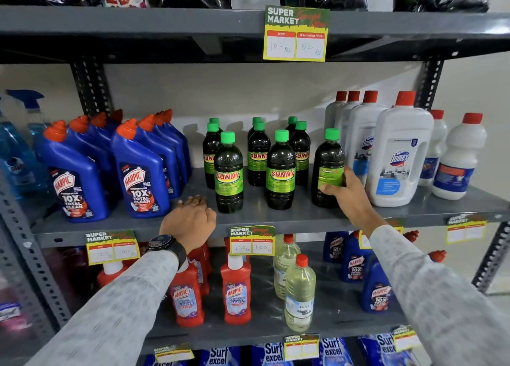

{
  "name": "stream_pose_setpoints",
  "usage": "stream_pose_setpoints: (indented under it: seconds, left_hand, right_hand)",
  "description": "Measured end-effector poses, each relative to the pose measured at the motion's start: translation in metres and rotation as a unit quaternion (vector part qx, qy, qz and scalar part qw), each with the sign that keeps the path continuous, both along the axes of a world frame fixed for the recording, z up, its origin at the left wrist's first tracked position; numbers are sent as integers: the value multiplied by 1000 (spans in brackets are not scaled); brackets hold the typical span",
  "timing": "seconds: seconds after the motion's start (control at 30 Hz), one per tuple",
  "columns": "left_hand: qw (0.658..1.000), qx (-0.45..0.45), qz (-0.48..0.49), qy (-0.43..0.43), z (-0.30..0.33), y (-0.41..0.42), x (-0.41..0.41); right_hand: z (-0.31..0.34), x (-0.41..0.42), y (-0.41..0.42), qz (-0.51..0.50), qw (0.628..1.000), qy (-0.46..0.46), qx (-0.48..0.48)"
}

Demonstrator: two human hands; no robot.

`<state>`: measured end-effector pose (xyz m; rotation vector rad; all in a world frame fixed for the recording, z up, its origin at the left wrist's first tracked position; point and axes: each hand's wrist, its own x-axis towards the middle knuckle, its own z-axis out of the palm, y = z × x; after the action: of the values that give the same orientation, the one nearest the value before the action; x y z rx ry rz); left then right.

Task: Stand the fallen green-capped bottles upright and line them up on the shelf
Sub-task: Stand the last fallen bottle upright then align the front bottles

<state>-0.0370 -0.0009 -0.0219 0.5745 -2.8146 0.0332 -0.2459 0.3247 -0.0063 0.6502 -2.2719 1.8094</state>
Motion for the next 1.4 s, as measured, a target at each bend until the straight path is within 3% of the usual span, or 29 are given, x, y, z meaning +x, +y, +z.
stream_pose_setpoints:
  seconds: [0.2, 0.3, 0.47, 0.57, 0.7, 0.8, 1.03, 1.17, 1.27, 1.4]
  left_hand:
    - [999, -26, -5, -26, 9, -3, 8]
    - [1000, 5, 9, 16, 11, 2, 10]
    - [995, -83, -11, -62, 14, 1, 12]
    - [995, -79, -14, -60, 14, 3, 12]
    - [1000, -10, 7, 6, 13, 4, 12]
    - [997, -54, 0, -48, 10, 2, 9]
    - [999, -34, -2, -24, 8, -3, 8]
    - [996, -71, -15, -46, 5, -8, 5]
    - [999, -32, -6, -4, 5, -7, 6]
    - [993, -4, 0, 120, 2, 0, 10]
  right_hand:
    - [3, 6, -10, -40, 999, 20, 4]
    - [2, 7, -11, -52, 998, 28, 5]
    - [-1, -2, -7, -15, 1000, 13, -12]
    - [-3, -6, -6, -6, 1000, 20, -5]
    - [-2, 2, -9, -33, 999, 23, -5]
    - [0, 10, -11, -63, 997, 42, -2]
    - [4, 16, -14, -104, 994, 44, 3]
    - [5, 18, -16, -114, 992, 54, 10]
    - [4, 23, -13, -113, 991, 70, 8]
    - [-1, 38, -13, -130, 986, 94, -36]
